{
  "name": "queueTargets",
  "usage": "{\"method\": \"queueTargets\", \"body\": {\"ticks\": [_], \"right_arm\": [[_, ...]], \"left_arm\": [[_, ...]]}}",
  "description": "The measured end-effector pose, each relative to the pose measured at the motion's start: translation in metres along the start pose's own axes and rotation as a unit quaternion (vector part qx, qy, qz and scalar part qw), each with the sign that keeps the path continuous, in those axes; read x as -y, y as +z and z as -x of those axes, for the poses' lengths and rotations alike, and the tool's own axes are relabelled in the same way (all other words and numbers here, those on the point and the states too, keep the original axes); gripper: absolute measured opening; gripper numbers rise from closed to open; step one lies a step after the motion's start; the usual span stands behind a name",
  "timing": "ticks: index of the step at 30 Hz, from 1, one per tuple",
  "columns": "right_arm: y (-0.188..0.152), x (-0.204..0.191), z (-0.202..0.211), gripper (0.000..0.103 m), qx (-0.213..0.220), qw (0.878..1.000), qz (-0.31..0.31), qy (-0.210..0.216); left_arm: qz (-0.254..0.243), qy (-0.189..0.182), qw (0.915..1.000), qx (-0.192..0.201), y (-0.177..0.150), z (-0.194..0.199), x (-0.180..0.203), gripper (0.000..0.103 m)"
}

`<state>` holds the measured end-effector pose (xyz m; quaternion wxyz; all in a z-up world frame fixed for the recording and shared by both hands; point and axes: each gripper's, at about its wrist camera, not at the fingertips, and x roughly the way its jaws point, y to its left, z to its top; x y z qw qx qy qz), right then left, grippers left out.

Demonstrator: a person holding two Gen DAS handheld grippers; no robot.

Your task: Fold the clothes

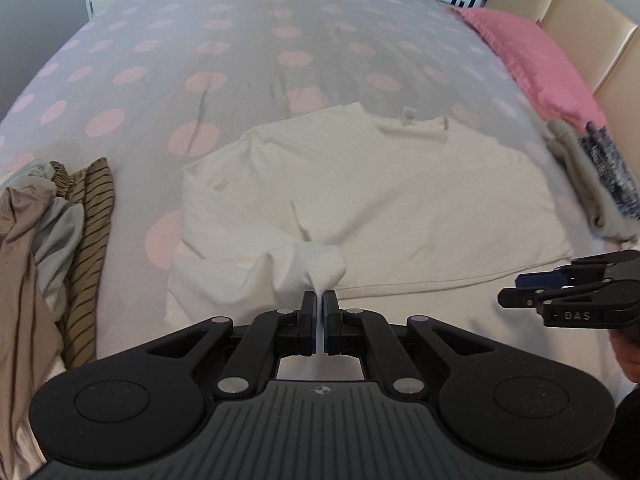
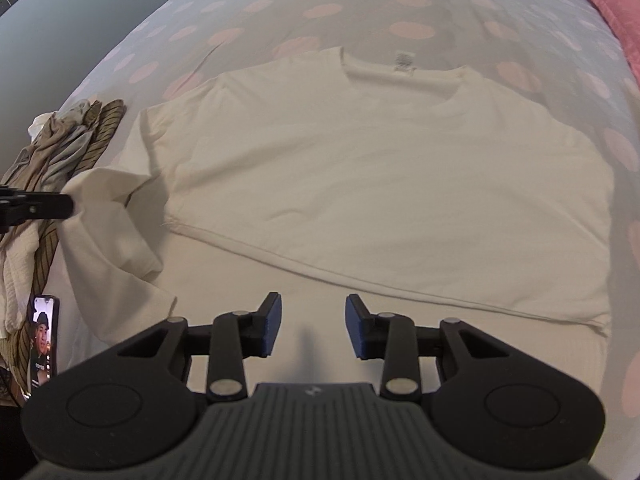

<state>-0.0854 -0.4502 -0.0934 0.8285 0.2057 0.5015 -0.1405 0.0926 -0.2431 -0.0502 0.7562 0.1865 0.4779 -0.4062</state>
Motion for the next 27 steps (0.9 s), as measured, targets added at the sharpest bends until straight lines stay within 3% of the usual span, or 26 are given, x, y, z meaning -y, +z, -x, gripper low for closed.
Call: {"method": "queueTargets", "body": {"ticks": [3, 8, 16, 21, 24, 27], "right_arm": [[0.001, -0.013, -0.012, 0.038, -0.012, 1.0, -0.003, 0.024], [0.003, -0.041, -0.034, 0.038, -0.03, 0.997, 0.002, 0.07], [0.004, -0.082, -0.069, 0.038, -0.071, 0.992, 0.01, 0.102], [0.001, -0.097, -0.079, 0.037, -0.076, 0.993, 0.02, 0.093], [0.001, -0.107, -0.081, 0.001, -0.073, 0.993, 0.032, 0.088], [0.004, -0.104, -0.065, 0.001, -0.056, 0.994, 0.032, 0.087]], "left_arm": [[-0.002, 0.024, 0.9997, -0.008, -0.001, -0.005, -0.005, 0.001], [0.005, 0.032, 0.9994, -0.016, -0.002, -0.01, -0.015, 0.001], [0.012, 0.03, 0.9991, -0.026, -0.003, -0.014, -0.03, 0.001], [0.016, 0.03, 0.9989, -0.033, -0.004, -0.018, -0.037, 0.001], [0.018, 0.028, 0.9989, -0.032, -0.004, -0.016, -0.038, 0.001], [0.021, 0.022, 0.9992, -0.025, -0.003, -0.011, -0.04, 0.001]]}}
